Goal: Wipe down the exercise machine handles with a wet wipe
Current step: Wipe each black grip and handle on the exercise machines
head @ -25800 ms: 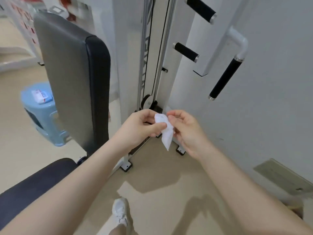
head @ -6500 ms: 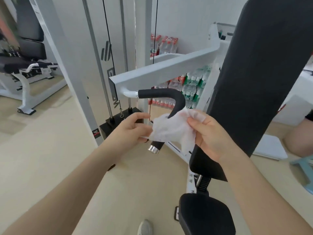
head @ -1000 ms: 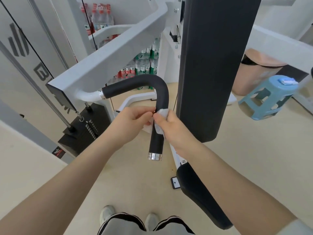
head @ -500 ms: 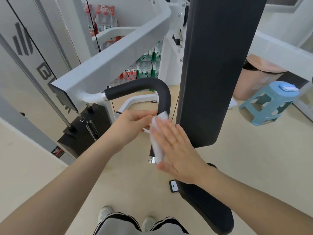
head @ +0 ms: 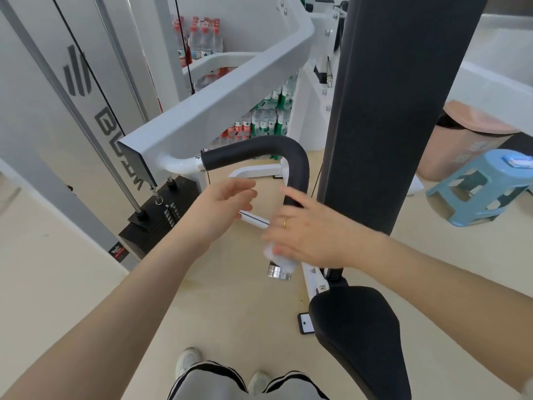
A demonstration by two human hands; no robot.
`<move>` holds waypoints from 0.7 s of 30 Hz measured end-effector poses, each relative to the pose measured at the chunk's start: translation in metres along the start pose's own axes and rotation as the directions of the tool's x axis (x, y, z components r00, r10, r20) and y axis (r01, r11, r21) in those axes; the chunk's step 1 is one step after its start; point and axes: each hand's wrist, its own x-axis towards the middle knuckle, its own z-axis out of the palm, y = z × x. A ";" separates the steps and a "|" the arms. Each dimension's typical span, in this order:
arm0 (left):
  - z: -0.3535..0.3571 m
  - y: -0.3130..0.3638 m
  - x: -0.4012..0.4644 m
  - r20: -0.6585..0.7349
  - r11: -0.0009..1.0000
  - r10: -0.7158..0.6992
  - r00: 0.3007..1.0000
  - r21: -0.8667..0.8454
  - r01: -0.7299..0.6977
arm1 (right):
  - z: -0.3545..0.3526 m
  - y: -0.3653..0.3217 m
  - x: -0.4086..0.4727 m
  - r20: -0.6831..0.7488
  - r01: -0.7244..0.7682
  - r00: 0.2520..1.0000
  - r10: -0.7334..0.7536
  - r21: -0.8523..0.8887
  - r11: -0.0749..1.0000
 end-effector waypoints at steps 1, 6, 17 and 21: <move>-0.002 0.000 -0.001 0.004 1.000 -0.001 1.000 0.004 0.001 | -0.003 0.013 0.004 -0.054 -0.089 0.995 0.087 -0.034 0.995; -0.002 -0.009 -0.009 0.031 1.000 -0.026 0.999 -0.001 0.026 | 0.011 -0.011 -0.003 -0.014 0.094 0.995 -0.095 -0.042 0.995; 0.016 -0.009 -0.004 0.116 0.997 -0.043 0.992 0.076 0.034 | 0.029 -0.009 -0.004 -0.203 -0.172 0.961 0.190 0.100 0.980; 0.017 -0.007 -0.003 0.157 0.999 -0.051 0.986 0.003 0.051 | 0.027 0.008 0.000 -0.259 -0.362 0.877 0.405 0.200 0.911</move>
